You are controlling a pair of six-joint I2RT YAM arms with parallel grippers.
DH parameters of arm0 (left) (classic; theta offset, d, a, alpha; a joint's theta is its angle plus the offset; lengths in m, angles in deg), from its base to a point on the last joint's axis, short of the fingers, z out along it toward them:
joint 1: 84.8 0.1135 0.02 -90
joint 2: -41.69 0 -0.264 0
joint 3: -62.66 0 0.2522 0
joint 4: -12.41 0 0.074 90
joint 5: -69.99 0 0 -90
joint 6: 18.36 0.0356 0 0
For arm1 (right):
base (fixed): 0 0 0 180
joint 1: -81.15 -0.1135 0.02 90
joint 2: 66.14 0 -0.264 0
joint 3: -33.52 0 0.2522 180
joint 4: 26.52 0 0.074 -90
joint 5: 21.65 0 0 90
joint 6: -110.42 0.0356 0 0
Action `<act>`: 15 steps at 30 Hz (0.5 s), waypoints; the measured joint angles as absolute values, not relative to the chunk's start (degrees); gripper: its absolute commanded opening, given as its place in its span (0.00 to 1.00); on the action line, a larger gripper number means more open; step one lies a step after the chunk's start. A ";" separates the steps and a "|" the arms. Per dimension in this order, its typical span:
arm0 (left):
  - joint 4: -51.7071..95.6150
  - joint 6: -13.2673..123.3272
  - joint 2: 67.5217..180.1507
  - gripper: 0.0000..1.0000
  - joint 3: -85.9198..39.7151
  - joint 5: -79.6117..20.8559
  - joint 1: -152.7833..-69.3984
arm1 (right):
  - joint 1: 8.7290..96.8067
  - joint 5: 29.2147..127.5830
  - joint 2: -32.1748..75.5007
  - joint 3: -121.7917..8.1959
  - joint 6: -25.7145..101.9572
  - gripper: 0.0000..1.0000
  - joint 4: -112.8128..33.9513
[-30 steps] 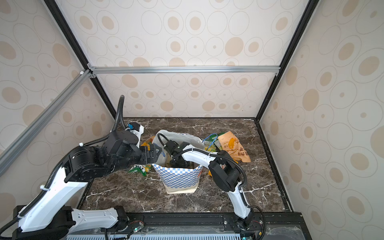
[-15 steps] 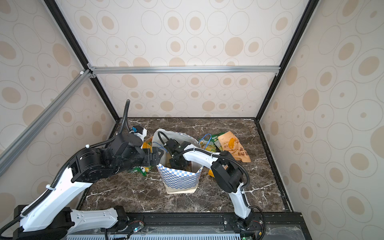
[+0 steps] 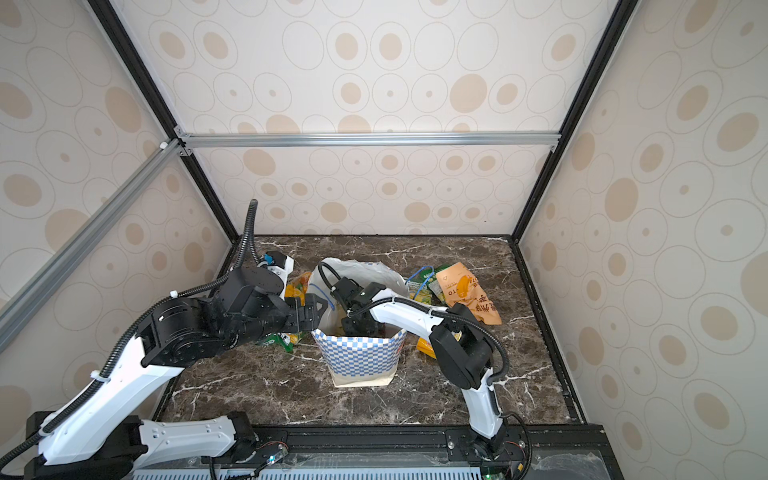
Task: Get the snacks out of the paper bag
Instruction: 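Grasp the gold mixed fruit candy bag inside the paper bag with the right gripper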
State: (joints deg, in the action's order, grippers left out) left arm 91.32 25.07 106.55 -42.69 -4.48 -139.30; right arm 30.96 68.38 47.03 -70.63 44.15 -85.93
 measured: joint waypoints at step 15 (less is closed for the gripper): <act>90.86 25.81 105.64 0.93 -42.08 -4.28 -139.30 | 31.44 68.14 42.31 -77.34 43.89 0.00 -91.79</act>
